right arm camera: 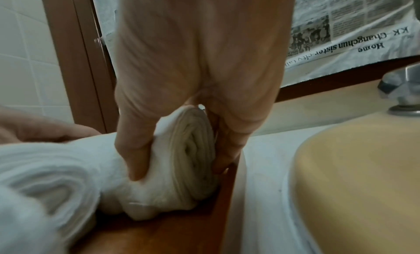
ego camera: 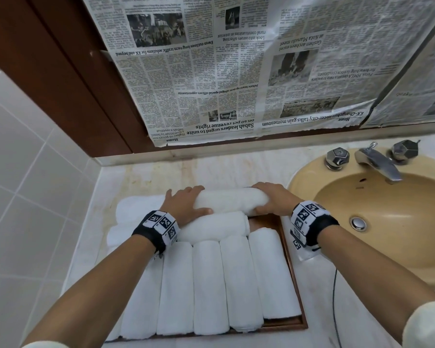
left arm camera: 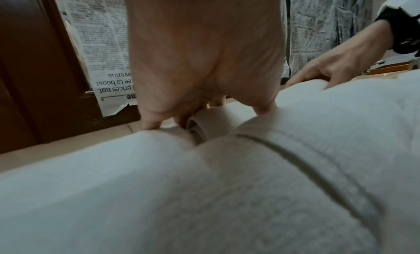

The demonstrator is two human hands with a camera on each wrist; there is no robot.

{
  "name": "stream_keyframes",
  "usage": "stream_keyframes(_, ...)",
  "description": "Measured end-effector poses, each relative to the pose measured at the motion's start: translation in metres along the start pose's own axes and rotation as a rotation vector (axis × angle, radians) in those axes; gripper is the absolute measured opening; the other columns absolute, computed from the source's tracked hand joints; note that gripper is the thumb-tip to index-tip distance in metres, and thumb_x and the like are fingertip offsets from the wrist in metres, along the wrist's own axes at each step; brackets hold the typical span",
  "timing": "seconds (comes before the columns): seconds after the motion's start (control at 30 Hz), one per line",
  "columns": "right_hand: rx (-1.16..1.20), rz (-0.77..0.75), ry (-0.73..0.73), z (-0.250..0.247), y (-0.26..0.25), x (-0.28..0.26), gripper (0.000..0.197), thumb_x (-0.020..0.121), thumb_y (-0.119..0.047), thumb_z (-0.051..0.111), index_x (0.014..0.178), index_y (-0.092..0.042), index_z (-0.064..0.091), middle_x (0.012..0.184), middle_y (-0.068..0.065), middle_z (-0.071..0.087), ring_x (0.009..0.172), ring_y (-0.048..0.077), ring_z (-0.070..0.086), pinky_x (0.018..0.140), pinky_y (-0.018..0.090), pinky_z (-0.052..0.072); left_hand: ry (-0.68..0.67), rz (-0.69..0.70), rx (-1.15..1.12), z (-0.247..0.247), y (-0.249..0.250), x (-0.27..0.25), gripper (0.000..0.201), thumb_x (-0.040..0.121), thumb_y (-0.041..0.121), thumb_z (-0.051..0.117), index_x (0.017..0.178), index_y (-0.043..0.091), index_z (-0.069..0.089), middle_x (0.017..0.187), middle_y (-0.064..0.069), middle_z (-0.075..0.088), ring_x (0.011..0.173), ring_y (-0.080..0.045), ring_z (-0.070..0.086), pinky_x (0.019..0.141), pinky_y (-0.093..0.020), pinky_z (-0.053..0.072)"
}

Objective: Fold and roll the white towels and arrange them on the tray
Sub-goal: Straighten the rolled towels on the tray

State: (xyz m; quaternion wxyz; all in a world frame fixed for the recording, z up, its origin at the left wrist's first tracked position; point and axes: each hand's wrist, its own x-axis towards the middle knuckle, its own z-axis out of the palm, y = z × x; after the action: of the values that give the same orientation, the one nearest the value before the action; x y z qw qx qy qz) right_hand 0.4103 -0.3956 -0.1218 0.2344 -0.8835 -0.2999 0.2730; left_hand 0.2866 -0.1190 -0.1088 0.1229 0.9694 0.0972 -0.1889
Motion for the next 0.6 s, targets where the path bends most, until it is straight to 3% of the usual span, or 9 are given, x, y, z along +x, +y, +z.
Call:
stream_keyframes(0.1, 0.031, 0.037, -0.032, -0.005, 0.002, 0.004, 0.063, 0.072, -0.031, 0.082, 0.128, -0.025, 0.055, 0.116, 0.001, 0.062, 0.108, 0.023, 0.056, 0.089, 0.034, 0.045, 0.017, 0.019, -0.012, 0.003, -0.004, -0.001, 0.081, 0.084, 0.078, 0.047, 0.151, 0.037, 0.026, 0.149, 0.001, 0.045, 0.135, -0.024, 0.044, 0.120, -0.055, 0.010)
stream_keyframes(0.2, 0.027, 0.072, -0.072, -0.009, -0.001, 0.008, 0.060, 0.074, -0.031, 0.080, 0.128, -0.026, 0.054, 0.116, 0.000, 0.062, 0.109, 0.023, 0.056, 0.090, 0.035, 0.046, 0.016, 0.008, 0.025, 0.003, -0.004, -0.001, 0.082, 0.083, 0.082, 0.043, 0.151, 0.038, 0.027, 0.150, 0.002, 0.045, 0.136, -0.023, 0.043, 0.120, -0.054, 0.012)
stream_keyframes(0.4, 0.063, 0.070, -0.002, 0.000, 0.000, 0.004, 0.086, 0.079, -0.033, 0.079, 0.151, -0.023, 0.033, 0.149, 0.002, 0.040, 0.133, 0.023, 0.040, 0.107, 0.032, 0.033, -0.011, -0.050, 0.099, 0.001, 0.004, -0.004, 0.083, 0.082, 0.086, 0.036, 0.149, 0.039, 0.033, 0.145, 0.002, 0.049, 0.135, -0.021, 0.042, 0.118, -0.054, 0.012)
stream_keyframes(0.5, -0.037, -0.041, 0.066, 0.007, -0.001, -0.006, 0.090, 0.076, -0.036, 0.080, 0.151, -0.021, 0.031, 0.149, 0.002, 0.034, 0.135, 0.024, 0.033, 0.112, 0.035, 0.029, -0.023, -0.052, 0.112, 0.000, 0.005, -0.003, 0.081, 0.080, 0.088, 0.035, 0.147, 0.042, 0.034, 0.142, 0.003, 0.051, 0.134, -0.020, 0.043, 0.117, -0.055, 0.013)
stream_keyframes(0.6, -0.173, -0.101, 0.086, 0.014, -0.001, -0.012, 0.098, 0.072, -0.045, 0.080, 0.151, -0.026, 0.026, 0.148, -0.003, 0.032, 0.134, 0.020, 0.030, 0.110, 0.038, 0.034, -0.040, -0.043, 0.095, -0.002, 0.004, -0.001, 0.080, 0.081, 0.087, 0.036, 0.147, 0.043, 0.034, 0.142, 0.003, 0.051, 0.133, -0.020, 0.044, 0.116, -0.058, 0.013)
